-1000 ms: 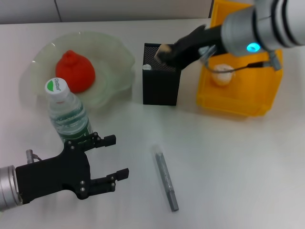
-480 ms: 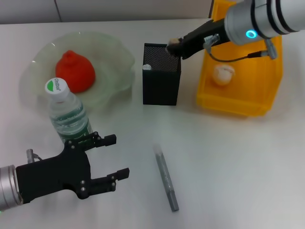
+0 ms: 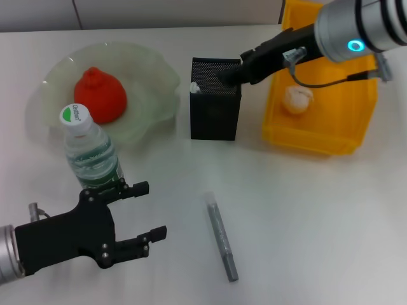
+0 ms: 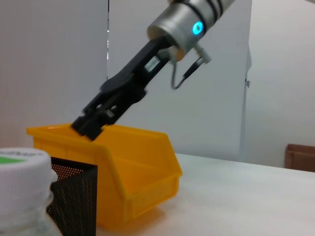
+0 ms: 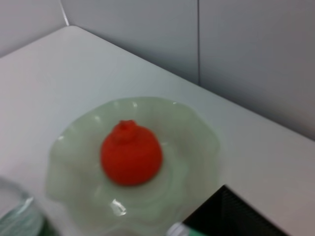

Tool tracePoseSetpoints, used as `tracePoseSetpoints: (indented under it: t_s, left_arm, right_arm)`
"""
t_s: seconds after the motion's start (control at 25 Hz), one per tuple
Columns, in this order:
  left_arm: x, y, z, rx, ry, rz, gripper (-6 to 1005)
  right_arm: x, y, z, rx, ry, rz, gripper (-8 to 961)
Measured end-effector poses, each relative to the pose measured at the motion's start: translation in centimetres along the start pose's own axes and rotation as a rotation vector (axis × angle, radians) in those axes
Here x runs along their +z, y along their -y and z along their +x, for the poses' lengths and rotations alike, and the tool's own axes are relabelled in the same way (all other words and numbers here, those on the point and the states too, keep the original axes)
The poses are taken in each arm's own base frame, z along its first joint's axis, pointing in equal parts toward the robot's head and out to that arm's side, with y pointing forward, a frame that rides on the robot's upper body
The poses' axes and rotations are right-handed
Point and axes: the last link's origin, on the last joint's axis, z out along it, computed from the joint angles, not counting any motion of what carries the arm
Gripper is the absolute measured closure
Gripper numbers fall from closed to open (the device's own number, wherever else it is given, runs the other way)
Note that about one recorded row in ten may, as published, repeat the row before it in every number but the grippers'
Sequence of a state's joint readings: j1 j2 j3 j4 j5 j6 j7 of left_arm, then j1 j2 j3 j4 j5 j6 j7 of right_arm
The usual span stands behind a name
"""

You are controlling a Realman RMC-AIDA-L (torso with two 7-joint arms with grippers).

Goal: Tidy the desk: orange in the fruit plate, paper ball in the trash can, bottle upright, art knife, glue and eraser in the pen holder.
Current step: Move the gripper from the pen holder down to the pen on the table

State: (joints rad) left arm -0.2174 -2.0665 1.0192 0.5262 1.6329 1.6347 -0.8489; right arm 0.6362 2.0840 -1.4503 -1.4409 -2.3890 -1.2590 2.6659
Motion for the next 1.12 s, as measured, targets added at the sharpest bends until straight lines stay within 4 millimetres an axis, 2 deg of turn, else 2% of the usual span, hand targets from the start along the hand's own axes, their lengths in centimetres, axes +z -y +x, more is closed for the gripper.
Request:
tracePoseSetpoints:
  t_s: [0.16, 0.24, 0.36, 0.44, 0.6, 0.88, 1.12]
  left_arm:
    - [-0.2, -0.1, -0.1, 0.005, 0.0, 0.006, 216]
    - [-1.2, -0.5, -0.2, 0.004, -0.017, 0.031, 216]
    - [-1.6, -0.5, -0.2, -0.001, -0.021, 0.042, 216]
    - [-1.7, -0.5, -0.2, -0.002, -0.022, 0.044, 216]
    - [-1.8, -0.5, -0.2, -0.004, -0.022, 0.045, 216]
    - [-1.8, -0.5, -0.3, -0.004, -0.02, 0.045, 216]
    - [-1.9, -0.4, -0.3, -0.002, -0.019, 0.05, 216]
  right_arm:
    - [-1.4, -2.0, 1.1, 0.0, -0.074, -0.055, 448]
    - [-1.1, -3.1, 2.1, -0.002, -0.134, -0.089, 383]
    - [0.2, -4.5, 3.8, -0.015, -0.218, -0.13, 286]
    - [1.4, -5.1, 4.8, -0.019, -0.264, -0.146, 286]
    - [3.0, -6.0, 5.7, -0.036, -0.31, -0.159, 286]
    - [4.9, -7.1, 6.3, -0.064, -0.362, -0.173, 287]
    - [6.5, -7.3, 6.5, -0.074, -0.374, -0.156, 287]
